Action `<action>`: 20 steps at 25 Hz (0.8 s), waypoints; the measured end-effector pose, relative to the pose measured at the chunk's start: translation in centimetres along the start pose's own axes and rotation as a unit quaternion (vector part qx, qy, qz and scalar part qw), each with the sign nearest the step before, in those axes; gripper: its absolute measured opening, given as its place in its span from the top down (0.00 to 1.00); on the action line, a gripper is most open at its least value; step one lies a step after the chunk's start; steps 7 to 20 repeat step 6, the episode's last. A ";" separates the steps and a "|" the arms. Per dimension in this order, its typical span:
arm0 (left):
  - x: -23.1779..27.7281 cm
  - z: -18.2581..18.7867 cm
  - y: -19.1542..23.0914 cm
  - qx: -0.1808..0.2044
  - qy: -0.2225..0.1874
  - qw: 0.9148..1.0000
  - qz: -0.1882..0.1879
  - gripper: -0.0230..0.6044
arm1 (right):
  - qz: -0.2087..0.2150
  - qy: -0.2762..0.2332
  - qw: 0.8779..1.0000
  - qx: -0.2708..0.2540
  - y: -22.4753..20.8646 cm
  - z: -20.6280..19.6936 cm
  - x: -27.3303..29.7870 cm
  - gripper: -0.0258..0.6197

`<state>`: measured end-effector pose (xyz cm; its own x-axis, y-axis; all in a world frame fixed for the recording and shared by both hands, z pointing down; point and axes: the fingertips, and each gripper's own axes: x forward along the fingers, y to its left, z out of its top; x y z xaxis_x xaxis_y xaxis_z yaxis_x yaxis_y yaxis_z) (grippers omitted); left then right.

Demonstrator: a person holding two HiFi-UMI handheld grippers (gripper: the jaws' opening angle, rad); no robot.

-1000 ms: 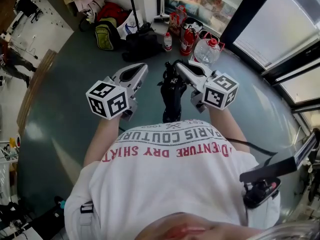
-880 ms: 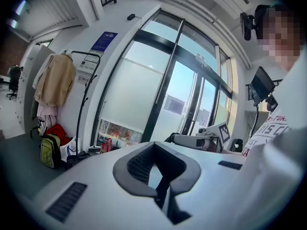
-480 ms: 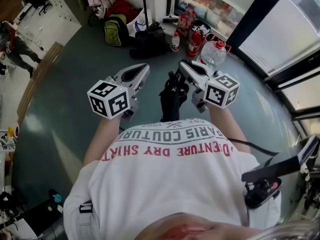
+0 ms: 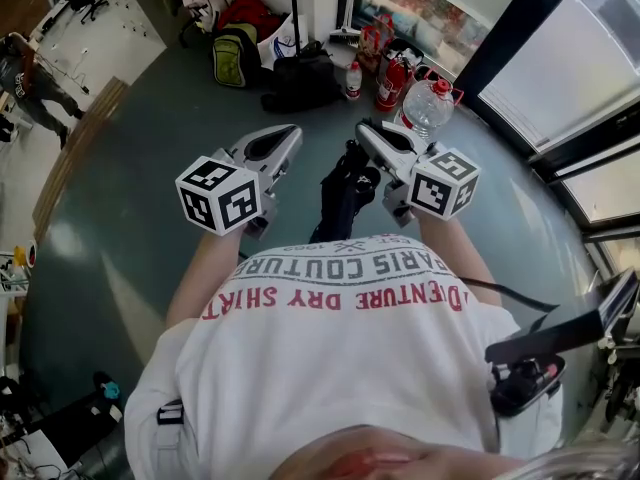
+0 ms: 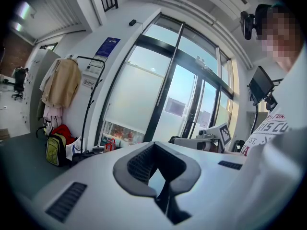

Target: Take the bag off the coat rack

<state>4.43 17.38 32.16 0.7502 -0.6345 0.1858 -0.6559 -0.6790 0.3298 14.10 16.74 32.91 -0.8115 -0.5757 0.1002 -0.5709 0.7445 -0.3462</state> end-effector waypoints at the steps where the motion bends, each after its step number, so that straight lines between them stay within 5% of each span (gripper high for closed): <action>1: -0.2 0.0 -0.1 0.000 0.000 1.000 0.000 0.96 | 0.000 0.000 1.000 0.000 0.1 0.0 -0.1 0.94; 20: -0.5 -0.9 -0.9 0.000 0.001 1.000 -0.001 0.96 | -0.004 0.001 1.000 0.000 0.4 -0.8 -0.9 0.94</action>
